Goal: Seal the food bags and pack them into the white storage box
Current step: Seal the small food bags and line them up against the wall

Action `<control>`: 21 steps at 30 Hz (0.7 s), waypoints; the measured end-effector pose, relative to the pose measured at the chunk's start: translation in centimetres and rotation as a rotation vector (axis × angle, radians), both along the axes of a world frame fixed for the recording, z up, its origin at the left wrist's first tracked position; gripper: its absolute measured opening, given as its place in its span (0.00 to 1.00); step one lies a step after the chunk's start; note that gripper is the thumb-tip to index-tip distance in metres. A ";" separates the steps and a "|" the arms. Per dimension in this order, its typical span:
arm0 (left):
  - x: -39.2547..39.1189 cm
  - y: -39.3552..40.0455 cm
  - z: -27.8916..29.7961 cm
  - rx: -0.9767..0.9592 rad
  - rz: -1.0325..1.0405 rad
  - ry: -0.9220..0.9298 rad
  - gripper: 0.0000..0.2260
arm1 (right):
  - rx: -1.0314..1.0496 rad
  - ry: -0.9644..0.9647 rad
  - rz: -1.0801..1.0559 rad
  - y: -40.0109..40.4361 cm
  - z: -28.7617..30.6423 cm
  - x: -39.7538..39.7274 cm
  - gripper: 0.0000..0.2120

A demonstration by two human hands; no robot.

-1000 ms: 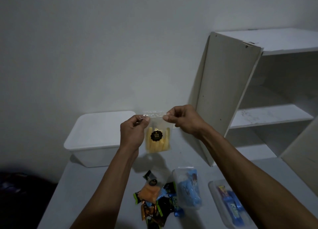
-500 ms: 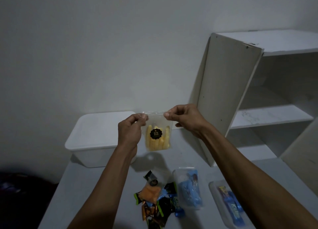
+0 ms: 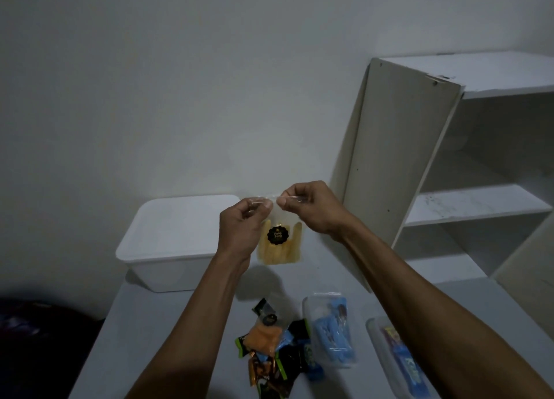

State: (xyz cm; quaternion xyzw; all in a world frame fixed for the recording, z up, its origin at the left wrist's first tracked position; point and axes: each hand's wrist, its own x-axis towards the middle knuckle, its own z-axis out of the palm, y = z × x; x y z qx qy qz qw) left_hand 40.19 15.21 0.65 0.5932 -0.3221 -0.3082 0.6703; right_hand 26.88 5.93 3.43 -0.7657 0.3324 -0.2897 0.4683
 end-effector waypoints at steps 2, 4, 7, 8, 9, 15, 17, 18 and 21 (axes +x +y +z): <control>0.0 -0.2 0.1 0.002 0.003 -0.003 0.01 | 0.022 -0.004 0.002 0.0 0.1 -0.1 0.05; -0.1 -0.3 0.1 0.014 0.021 -0.014 0.03 | 0.033 -0.018 -0.027 0.0 0.0 -0.2 0.06; -0.4 -0.4 -0.1 0.022 0.025 -0.011 0.04 | 0.035 -0.021 -0.044 0.1 -0.1 -0.4 0.07; -0.3 -0.4 -0.1 0.026 0.019 -0.016 0.04 | 0.057 -0.014 -0.032 0.1 0.0 -0.5 0.08; -0.2 -0.3 -0.2 0.028 0.002 -0.033 0.04 | 0.100 -0.005 -0.016 0.1 0.3 -0.7 0.09; 0.8 -0.2 -0.3 0.029 -0.149 -0.140 0.06 | 0.136 0.166 0.113 -0.7 2.1 -1.6 0.11; 0.9 -0.3 -0.5 0.049 -0.160 -0.152 0.06 | 0.091 0.211 0.132 -0.7 2.1 -1.5 0.10; 0.9 -0.3 -0.7 0.056 -0.160 -0.156 0.05 | 0.085 0.225 0.133 -0.8 2.0 -1.4 0.10; 0.7 -0.4 -1.0 0.062 -0.090 -0.192 0.02 | 0.104 0.226 0.107 -1.0 1.7 -1.0 0.09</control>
